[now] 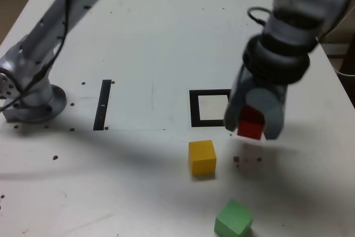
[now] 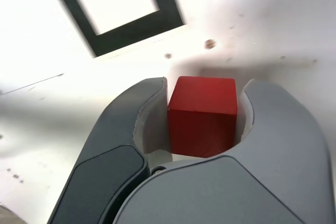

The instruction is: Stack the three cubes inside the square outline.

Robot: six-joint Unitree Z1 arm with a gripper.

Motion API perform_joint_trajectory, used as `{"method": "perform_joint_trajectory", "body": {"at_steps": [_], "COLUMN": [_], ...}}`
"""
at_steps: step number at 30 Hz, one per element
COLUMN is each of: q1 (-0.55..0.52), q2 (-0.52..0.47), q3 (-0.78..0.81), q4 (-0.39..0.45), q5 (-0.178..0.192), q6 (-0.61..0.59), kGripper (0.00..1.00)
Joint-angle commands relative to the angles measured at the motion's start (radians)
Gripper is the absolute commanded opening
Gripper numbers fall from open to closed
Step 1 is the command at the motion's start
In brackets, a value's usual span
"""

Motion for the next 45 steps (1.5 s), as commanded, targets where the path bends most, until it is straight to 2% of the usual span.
{"method": "perform_joint_trajectory", "body": {"at_steps": [1, 12, 23, 34, 45], "q1": [0.006, 0.088, 0.203, 0.253, 0.273], "q2": [-0.034, -0.17, -0.267, -0.264, -0.221], "q3": [0.029, 0.198, 0.384, 0.479, 0.5], "q4": [0.012, -0.01, -0.088, -0.203, -0.254], "q5": [0.003, 0.005, -0.002, -0.037, -0.065], "q6": [-0.007, -0.029, -0.044, -0.006, 0.042], "kGripper": [0.39, 0.39, 0.39, 0.39, 0.39]}}
